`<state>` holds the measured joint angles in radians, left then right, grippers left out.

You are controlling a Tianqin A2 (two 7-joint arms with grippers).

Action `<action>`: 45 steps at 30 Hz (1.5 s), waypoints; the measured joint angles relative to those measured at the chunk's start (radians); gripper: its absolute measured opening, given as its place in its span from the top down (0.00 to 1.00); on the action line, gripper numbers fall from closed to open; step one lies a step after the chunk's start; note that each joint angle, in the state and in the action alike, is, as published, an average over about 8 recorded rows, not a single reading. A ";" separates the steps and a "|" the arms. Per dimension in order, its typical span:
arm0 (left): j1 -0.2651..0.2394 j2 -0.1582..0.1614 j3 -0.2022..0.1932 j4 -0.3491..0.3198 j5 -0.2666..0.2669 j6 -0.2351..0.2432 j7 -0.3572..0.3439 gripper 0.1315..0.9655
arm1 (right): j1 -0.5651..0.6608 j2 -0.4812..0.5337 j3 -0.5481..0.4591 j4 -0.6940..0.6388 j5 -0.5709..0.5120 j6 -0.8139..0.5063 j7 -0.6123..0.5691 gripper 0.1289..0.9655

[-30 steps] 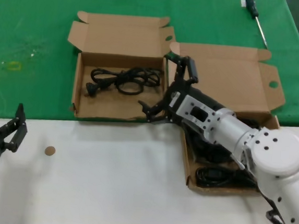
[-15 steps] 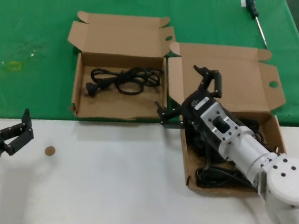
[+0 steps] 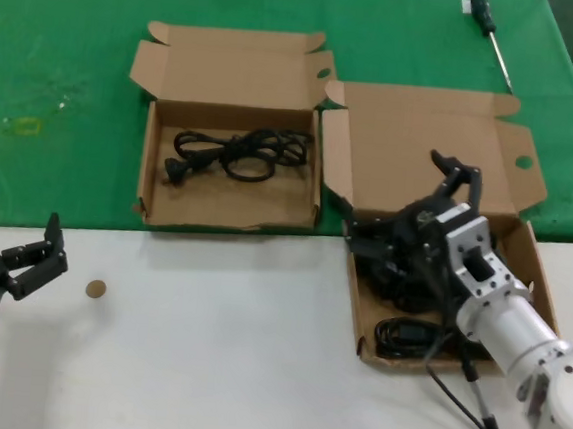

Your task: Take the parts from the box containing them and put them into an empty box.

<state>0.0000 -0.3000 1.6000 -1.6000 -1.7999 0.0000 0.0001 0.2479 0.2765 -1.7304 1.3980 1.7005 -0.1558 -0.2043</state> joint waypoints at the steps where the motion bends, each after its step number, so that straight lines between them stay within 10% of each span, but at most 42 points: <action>1: 0.000 0.000 0.000 0.000 0.000 0.000 0.000 0.04 | -0.011 0.001 0.006 0.009 0.005 0.007 0.009 0.00; 45: 0.000 0.000 0.000 0.000 0.000 0.000 0.000 0.00 | -0.220 0.021 0.115 0.179 0.088 0.138 0.181 0.00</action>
<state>0.0000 -0.3000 1.6000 -1.6000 -1.8000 0.0000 -0.0001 0.0284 0.2973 -1.6149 1.5769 1.7886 -0.0178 -0.0233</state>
